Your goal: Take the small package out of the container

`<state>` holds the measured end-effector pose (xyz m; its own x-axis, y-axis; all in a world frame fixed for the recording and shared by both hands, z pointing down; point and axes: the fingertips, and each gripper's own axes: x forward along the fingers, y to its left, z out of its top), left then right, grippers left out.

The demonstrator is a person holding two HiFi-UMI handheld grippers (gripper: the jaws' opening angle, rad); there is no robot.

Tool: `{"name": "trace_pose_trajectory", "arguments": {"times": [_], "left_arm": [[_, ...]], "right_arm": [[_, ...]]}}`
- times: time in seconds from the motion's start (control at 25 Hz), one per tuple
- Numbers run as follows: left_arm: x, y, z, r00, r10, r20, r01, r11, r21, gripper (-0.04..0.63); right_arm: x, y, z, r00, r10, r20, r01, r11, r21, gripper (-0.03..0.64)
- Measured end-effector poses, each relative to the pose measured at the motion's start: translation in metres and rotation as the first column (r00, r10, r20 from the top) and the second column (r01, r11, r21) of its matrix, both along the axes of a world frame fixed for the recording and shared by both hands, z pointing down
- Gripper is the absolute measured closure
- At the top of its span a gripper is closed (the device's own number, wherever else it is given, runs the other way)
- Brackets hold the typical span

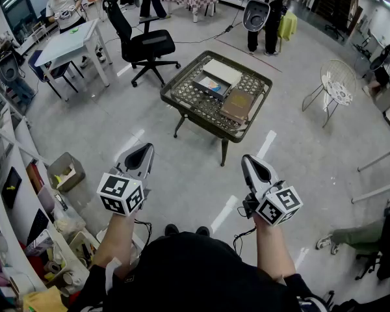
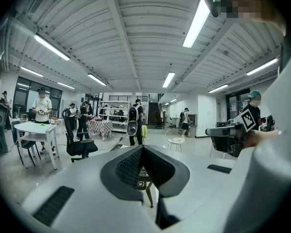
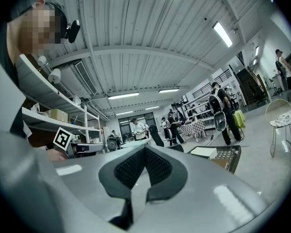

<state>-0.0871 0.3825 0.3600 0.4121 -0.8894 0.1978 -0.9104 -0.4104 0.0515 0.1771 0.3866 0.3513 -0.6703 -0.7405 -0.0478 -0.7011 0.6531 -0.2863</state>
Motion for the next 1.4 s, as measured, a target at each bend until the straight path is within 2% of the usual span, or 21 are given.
{"name": "trace_pose_trajectory", "arguments": {"times": [0.28, 0.64, 0.88, 1.0, 1.08, 1.2, 1.4], "left_arm": [[0.007, -0.006, 0.002, 1.0, -0.005, -0.024, 0.005, 1.0, -0.002, 0.589], [0.022, -0.007, 0.009, 0.999, -0.031, -0.029, 0.03, 1.0, -0.008, 0.589], [0.032, -0.004, 0.016, 0.999, -0.027, -0.037, 0.026, 1.0, -0.017, 0.589], [0.027, -0.017, 0.014, 0.999, -0.026, -0.044, 0.026, 1.0, -0.012, 0.589], [0.023, -0.028, 0.017, 0.998, -0.023, -0.05, 0.022, 1.0, -0.018, 0.589], [0.01, -0.052, 0.026, 0.998, -0.026, -0.065, 0.024, 0.999, -0.033, 0.589], [-0.025, -0.113, 0.042, 0.995, -0.032, -0.092, 0.026, 0.997, -0.07, 0.589]], "right_arm": [[-0.002, -0.004, -0.001, 1.0, -0.007, -0.012, 0.007, 1.0, 0.011, 0.609], [0.025, -0.004, 0.004, 1.0, -0.003, -0.001, 0.003, 1.0, -0.012, 0.607], [0.034, -0.006, 0.019, 1.0, -0.008, 0.026, 0.01, 0.998, -0.062, 0.606], [0.027, -0.018, 0.024, 1.0, -0.011, 0.026, 0.013, 0.997, -0.082, 0.604], [0.02, -0.028, 0.03, 0.999, -0.015, 0.03, 0.018, 0.994, -0.109, 0.563], [0.001, -0.049, 0.038, 0.999, -0.036, 0.015, 0.037, 0.989, -0.14, 0.561], [-0.034, -0.11, 0.047, 0.999, -0.039, -0.001, 0.038, 0.983, -0.181, 0.56]]}}
